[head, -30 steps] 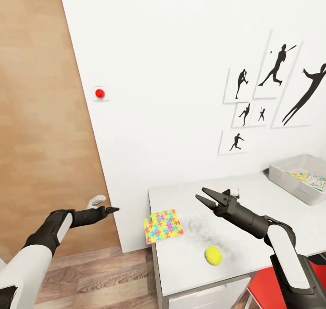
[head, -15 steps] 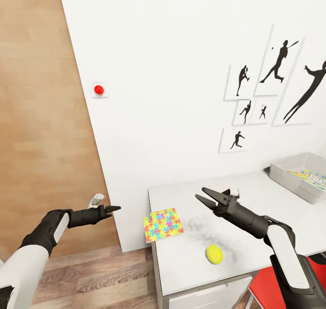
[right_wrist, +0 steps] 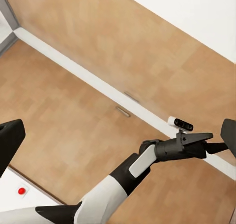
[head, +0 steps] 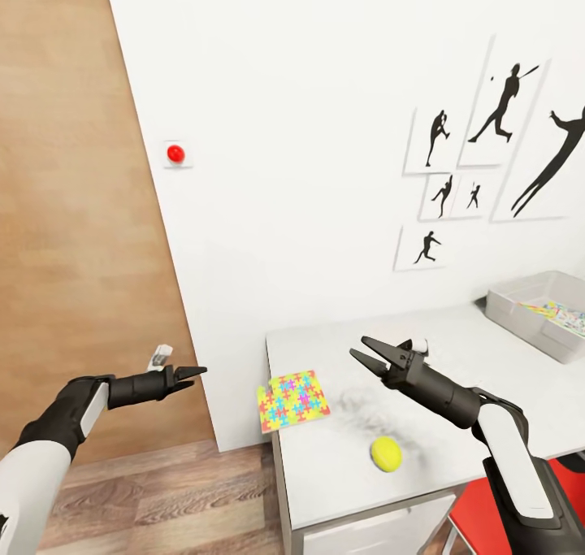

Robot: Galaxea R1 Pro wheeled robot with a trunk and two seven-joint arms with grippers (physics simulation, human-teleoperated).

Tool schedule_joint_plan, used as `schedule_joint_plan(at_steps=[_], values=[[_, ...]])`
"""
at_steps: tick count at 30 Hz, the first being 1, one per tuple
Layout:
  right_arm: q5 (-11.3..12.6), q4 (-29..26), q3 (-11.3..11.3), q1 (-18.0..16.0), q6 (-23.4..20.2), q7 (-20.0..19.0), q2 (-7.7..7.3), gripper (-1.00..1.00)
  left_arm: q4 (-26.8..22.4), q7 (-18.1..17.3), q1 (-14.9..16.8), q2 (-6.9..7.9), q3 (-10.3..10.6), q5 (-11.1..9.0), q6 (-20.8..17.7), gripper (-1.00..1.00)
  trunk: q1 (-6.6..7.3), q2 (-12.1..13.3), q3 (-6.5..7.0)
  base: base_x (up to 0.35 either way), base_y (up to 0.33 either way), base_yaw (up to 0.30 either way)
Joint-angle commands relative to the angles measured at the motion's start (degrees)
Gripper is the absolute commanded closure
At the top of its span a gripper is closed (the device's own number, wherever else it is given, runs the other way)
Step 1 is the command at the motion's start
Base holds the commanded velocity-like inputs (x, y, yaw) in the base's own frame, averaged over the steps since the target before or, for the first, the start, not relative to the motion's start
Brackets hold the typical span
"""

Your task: Put all the toys in the child's room - the three board games (two on the bed and one on the table), the two jigsaw puzzles on the table, and the tennis ball on the table - inside the toy box on the table in the child's room.

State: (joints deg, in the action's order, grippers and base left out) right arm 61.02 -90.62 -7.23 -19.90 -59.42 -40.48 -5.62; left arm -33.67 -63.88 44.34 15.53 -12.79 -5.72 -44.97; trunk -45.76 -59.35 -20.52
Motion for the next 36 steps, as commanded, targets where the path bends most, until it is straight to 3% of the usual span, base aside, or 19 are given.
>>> schedule_joint_plan(at_steps=[1, 11, 29, 36], values=[[-0.2, 0.0, -0.1, -0.1, -0.2, -0.3, 0.04, -1.00, 0.0, -0.1, 0.0, 0.01, 0.0, -0.2, -0.4, -1.00, -0.23, -0.5, -0.25, 0.000, 0.000, 0.000], [-0.2, 0.0, 0.3, -0.1, 1.1, 2.0, 0.16, -1.00, 0.0, -0.2, 0.0, 0.11, -0.1, -0.2, -0.3, -1.00, -2.43, -4.5, -2.05, 0.000, 0.000, 0.000], [-0.1, 0.0, -0.2, -0.1, 0.9, 1.8, -0.02, -1.00, 0.0, -0.1, 0.0, -0.14, 0.1, -0.2, 0.0, -1.00, -6.38, -11.7, -5.28, 0.000, 0.000, 0.000], [0.0, 0.0, 0.8, -0.1, 0.0, 3.4, 0.21, -1.00, 0.0, -0.1, 0.0, -0.24, 0.1, -0.3, 0.0, -1.00, -7.92, -14.5, -6.54, 0.000, 0.000, 0.000]])
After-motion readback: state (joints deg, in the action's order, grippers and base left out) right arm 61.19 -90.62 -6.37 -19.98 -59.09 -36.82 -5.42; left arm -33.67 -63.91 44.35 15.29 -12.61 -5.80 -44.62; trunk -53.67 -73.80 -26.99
